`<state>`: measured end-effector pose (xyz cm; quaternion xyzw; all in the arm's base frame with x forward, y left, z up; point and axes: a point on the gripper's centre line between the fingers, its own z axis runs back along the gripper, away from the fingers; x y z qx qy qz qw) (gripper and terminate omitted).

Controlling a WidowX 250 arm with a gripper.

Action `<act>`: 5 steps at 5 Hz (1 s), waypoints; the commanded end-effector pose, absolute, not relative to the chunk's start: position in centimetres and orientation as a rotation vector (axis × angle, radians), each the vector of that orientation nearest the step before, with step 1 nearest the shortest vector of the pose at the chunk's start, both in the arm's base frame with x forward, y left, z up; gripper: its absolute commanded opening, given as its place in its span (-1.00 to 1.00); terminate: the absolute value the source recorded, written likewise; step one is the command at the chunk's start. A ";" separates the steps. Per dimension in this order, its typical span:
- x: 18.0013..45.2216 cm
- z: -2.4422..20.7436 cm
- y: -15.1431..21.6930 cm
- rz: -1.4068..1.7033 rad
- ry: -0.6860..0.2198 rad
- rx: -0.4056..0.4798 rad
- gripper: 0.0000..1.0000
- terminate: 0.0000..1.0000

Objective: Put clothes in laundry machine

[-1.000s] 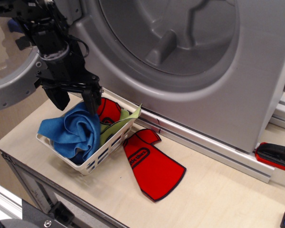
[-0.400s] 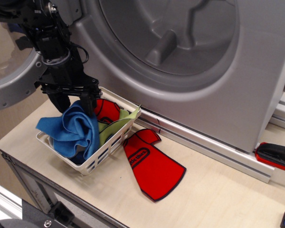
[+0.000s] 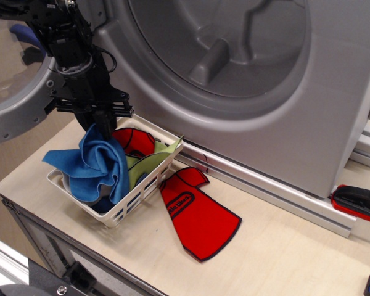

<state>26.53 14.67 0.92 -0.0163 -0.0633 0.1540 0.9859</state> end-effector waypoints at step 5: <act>28.3 14.0 10.1 0.207 -0.534 -0.036 -1.00 -1.00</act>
